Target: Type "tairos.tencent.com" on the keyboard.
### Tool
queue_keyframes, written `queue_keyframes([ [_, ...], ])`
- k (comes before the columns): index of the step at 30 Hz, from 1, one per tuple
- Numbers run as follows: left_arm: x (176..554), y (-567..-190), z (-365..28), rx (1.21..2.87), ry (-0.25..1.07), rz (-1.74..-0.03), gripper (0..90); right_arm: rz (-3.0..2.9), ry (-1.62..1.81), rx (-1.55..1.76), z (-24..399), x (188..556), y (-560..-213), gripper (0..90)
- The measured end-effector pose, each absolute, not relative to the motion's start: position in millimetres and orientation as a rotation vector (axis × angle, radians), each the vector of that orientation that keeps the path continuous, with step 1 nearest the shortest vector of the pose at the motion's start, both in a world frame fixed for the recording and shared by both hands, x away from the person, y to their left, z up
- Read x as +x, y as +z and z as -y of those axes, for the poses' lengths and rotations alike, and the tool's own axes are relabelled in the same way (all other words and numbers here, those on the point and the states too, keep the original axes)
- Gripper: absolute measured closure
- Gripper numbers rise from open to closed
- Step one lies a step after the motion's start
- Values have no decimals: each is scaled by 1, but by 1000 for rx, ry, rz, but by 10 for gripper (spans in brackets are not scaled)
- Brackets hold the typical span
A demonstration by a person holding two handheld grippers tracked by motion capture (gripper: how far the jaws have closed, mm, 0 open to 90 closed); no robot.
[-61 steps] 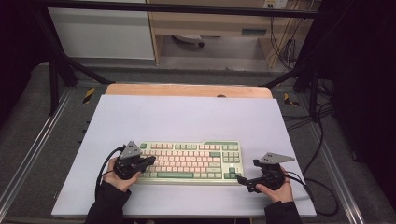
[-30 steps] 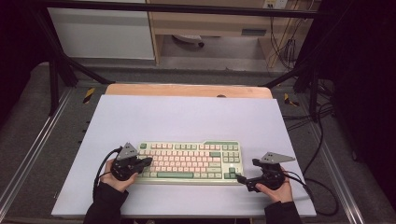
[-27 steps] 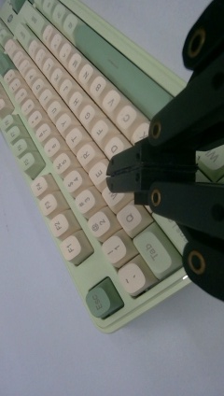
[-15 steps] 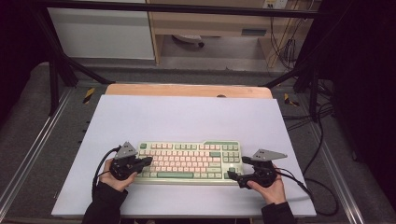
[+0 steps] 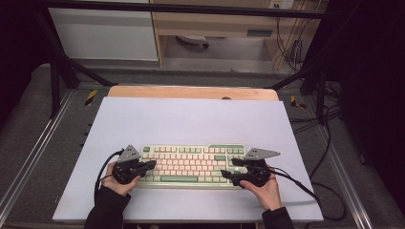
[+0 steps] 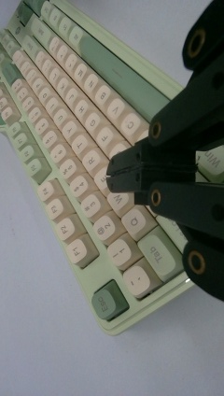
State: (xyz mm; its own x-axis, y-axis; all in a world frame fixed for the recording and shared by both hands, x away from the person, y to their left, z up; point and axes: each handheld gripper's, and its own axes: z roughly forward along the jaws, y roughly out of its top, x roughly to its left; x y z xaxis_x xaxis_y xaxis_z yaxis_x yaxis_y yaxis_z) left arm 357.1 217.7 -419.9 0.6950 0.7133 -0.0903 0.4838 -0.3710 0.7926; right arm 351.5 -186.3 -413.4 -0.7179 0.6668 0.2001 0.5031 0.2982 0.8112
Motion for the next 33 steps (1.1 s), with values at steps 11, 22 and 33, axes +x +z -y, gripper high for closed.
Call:
queue_keyframes([
  [11, 357, -420, -218, 2043, 339, -916, 900, -2419, 1375, 1057, 156, 356, -412, 492],
  [22, 357, -421, -217, 2044, 337, -914, 900, -2433, 1377, 1037, 130, 363, -411, 665],
  [33, 357, -420, -217, 2044, 339, -912, 900, -2438, 1356, 1054, 108, 372, -413, 807],
])
